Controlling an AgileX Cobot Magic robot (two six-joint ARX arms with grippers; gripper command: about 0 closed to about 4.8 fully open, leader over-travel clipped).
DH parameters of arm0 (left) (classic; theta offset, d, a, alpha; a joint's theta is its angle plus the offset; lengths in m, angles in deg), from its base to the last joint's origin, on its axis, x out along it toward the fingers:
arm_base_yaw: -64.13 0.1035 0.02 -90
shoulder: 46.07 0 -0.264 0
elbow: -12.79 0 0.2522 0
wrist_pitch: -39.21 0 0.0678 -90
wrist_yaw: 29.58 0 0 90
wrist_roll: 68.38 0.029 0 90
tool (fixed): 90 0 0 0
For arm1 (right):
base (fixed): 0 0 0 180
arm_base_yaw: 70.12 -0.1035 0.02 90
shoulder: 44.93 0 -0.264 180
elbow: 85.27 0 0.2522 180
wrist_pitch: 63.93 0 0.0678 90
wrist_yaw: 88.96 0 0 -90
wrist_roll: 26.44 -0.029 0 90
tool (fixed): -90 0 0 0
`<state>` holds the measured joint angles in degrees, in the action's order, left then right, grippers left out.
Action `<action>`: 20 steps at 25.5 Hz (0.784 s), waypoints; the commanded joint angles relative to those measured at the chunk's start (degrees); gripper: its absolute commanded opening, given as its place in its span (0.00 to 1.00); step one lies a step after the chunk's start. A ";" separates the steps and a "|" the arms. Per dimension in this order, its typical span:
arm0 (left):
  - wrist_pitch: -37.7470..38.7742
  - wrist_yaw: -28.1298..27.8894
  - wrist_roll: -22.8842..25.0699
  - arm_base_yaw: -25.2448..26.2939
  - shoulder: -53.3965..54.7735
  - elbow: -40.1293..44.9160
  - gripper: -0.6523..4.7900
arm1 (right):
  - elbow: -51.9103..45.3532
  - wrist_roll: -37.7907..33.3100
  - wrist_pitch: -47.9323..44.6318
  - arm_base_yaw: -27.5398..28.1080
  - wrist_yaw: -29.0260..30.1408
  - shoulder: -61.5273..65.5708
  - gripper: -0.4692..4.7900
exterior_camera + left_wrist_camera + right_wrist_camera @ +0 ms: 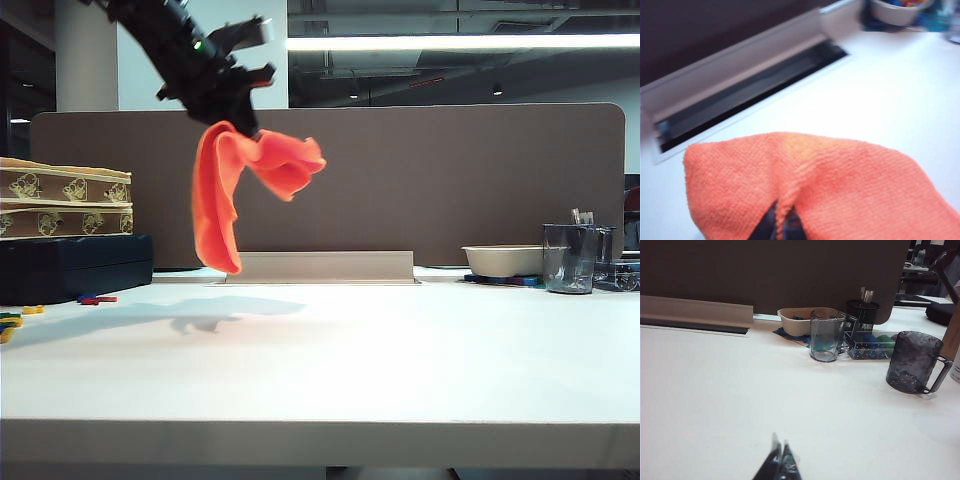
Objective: Use an orange cloth to wipe the letter magnets on the table away for a distance.
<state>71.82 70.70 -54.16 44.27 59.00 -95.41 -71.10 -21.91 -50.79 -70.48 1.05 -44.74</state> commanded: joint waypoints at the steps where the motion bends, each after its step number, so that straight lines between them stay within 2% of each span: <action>1: -0.85 -1.60 0.37 -2.23 -3.63 2.69 0.11 | -0.44 -0.07 -0.90 0.02 -0.04 -0.20 0.08; 8: -11.54 -2.12 -1.62 -6.32 -13.18 16.41 0.11 | -0.44 -0.07 -0.90 0.00 -0.04 -0.20 0.08; 14: -16.72 -2.14 -2.97 -9.70 -20.06 27.04 0.11 | -0.44 -0.07 -0.90 0.00 -0.04 -0.20 0.08; 15: -16.81 -2.14 -4.39 -10.58 -21.42 29.38 0.14 | -0.44 -0.07 -0.90 0.00 -0.04 -0.20 0.08; 16: -16.81 -2.10 -5.27 -11.41 -22.27 31.30 0.24 | -0.44 -0.07 -0.90 0.00 -0.04 -0.20 0.08; 20: -17.31 -1.62 -5.51 -13.29 -22.58 33.83 0.27 | -0.44 -0.07 -0.90 0.00 -0.04 -0.20 0.08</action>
<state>55.73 68.78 -59.28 31.53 36.69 -62.12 -71.10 -21.91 -50.77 -70.48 1.05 -44.74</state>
